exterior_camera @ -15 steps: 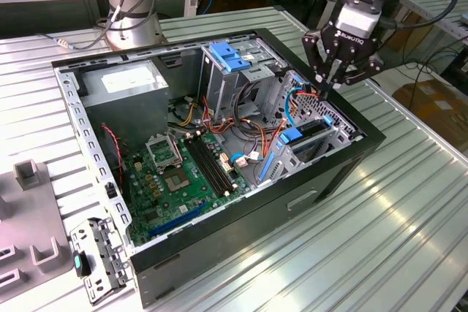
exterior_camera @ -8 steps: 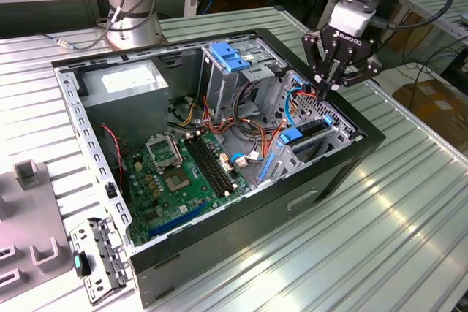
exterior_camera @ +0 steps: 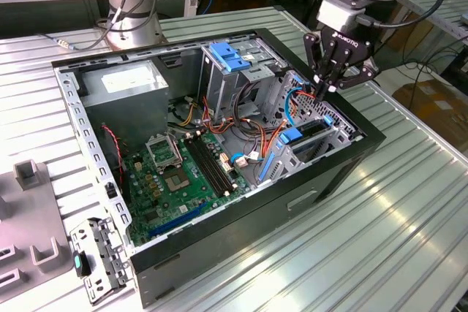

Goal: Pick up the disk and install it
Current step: 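Insert the first disk wire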

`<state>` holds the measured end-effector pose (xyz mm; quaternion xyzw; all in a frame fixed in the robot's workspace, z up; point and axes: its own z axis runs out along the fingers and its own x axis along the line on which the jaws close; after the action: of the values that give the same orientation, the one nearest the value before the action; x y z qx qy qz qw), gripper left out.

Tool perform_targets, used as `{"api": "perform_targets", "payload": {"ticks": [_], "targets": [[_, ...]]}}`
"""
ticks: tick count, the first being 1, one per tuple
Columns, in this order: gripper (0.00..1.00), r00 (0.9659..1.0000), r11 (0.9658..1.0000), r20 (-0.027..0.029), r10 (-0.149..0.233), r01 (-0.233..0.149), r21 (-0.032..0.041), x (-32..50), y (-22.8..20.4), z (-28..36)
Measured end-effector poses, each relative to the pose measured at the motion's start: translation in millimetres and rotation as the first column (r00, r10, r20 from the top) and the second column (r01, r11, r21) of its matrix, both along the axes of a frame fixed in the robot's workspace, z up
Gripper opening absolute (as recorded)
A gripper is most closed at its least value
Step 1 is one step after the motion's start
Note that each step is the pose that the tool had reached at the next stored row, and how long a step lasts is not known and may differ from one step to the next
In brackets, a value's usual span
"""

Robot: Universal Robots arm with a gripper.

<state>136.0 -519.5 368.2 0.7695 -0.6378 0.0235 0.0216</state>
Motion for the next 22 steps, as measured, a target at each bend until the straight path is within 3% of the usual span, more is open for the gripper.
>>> {"api": "perform_targets", "payload": {"ticks": [4,6,9,12,15,18,21,22], "targets": [[0.17,1.0000,1.0000,0.0000,-0.006,0.006,0.0003,0.0,0.1,-0.2],[0.17,0.9992,0.9992,0.0000,-0.040,0.040,0.0001,0.1,0.2,-0.1],[0.17,0.9906,0.9906,0.0000,-0.137,0.137,-0.0001,0.1,0.2,-1.0],[0.17,0.9817,0.9817,0.0001,-0.191,0.191,-0.0001,-1.2,0.2,-3.6],[0.17,0.9815,0.9815,-0.0002,-0.191,0.191,0.0019,-5.5,-1.5,-4.7],[0.17,0.9815,0.9814,-0.0014,-0.191,0.191,0.0125,-7.7,-5.0,-6.1],[0.17,0.9815,0.9810,-0.0042,-0.191,0.191,0.0311,-10.3,-11.7,-7.7],[0.17,0.9815,0.9810,-0.0042,-0.191,0.191,0.0311,-10.3,-11.8,-7.7]]}}
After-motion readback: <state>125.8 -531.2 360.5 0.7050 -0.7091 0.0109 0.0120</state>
